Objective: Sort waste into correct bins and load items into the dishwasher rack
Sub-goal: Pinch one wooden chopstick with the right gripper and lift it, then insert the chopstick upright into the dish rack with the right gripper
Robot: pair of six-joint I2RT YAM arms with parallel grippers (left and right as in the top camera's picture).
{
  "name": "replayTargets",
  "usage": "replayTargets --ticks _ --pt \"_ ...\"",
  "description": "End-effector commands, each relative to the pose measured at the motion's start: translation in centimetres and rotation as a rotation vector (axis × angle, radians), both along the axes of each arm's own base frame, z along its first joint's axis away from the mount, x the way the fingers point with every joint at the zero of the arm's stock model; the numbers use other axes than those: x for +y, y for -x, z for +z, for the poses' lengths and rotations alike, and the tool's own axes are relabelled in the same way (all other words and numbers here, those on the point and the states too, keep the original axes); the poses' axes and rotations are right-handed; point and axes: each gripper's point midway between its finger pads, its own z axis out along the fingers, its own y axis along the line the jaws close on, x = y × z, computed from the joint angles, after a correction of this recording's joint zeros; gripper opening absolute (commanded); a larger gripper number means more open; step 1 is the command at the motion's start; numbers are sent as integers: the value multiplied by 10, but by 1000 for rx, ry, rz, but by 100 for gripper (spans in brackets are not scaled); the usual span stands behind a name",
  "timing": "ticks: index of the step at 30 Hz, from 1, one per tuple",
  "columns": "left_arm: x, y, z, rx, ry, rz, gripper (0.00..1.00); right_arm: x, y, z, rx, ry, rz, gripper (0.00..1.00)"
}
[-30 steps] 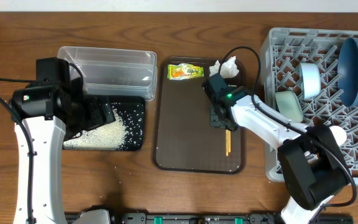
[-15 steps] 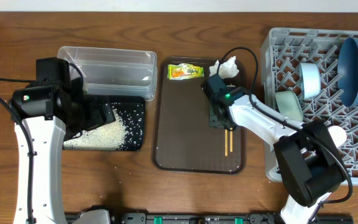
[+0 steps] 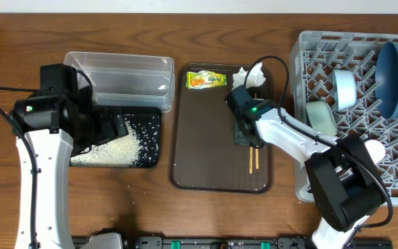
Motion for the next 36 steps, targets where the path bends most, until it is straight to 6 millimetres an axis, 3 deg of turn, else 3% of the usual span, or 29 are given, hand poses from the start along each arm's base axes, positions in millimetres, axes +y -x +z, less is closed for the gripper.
replayTargets --ticks 1,4,8,11,15,20,27,32,36 --pt "3 0 6 -17 -15 8 96 6 16 -7 64 -54 1 1" --pt "3 0 6 -17 -15 8 96 19 5 23 1 -122 73 1" --pt "3 0 6 -17 -15 8 96 22 -7 82 -152 -183 121 1" --pt "3 0 6 -17 -15 8 96 0 -12 123 -264 -169 87 1" --pt "3 0 6 -17 -15 8 96 -42 -14 159 -361 -94 64 1" --pt "3 0 6 -17 -15 7 96 -90 -24 172 -399 -9 43 1" --pt "3 0 6 -17 -15 8 96 -142 -68 188 -531 22 30 1" --pt "3 0 6 -17 -15 8 96 -159 -86 202 -619 -21 11 1" --pt "3 0 6 -17 -15 7 96 -156 -80 195 -579 -60 32 1"
